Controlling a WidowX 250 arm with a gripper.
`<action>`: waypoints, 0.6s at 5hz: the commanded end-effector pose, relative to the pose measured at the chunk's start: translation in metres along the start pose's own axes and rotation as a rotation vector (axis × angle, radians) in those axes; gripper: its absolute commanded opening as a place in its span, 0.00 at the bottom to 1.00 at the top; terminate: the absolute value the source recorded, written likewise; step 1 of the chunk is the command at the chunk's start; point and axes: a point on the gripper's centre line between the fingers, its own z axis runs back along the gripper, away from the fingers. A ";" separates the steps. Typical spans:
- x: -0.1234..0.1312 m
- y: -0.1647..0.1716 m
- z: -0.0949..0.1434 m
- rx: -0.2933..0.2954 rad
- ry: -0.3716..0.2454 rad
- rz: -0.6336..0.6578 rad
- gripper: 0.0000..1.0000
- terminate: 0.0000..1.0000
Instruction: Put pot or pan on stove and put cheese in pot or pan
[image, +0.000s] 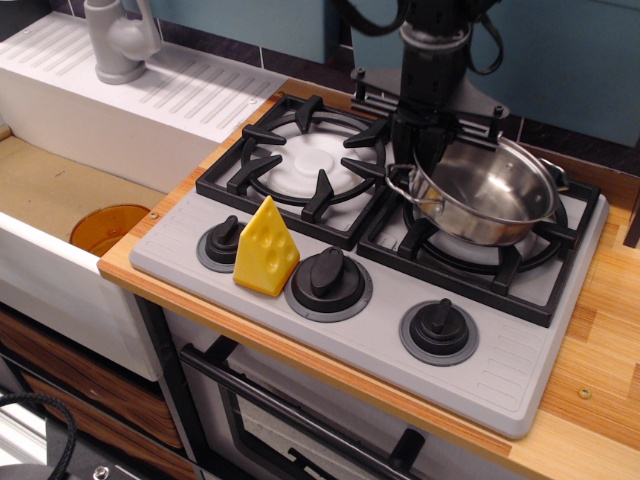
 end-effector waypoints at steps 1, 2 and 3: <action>0.010 0.030 0.047 -0.022 -0.095 -0.060 0.00 0.00; 0.018 0.057 0.045 -0.034 -0.110 -0.108 0.00 0.00; 0.028 0.090 0.039 -0.054 -0.109 -0.161 0.00 0.00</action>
